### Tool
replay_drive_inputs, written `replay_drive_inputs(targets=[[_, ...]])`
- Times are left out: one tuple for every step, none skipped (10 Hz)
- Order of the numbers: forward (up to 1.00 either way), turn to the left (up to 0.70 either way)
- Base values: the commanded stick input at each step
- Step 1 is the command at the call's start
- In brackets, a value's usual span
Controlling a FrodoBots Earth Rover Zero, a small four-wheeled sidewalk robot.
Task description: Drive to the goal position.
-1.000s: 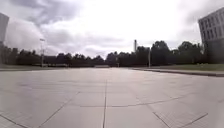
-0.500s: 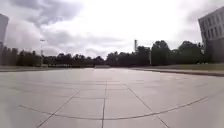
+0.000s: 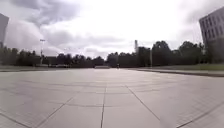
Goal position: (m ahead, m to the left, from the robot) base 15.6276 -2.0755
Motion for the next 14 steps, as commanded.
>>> replay_drive_inputs(targets=[[0.70,0.00],[0.70,0.00],[0.70,0.00],[0.70,0.00],[0.70,0.00],[0.70,0.00],[0.70,0.00],[0.70,0.00],[0.70,0.00],[0.70,0.00],[0.70,0.00],[0.70,0.00],[0.70,0.00],[0.70,0.00]])
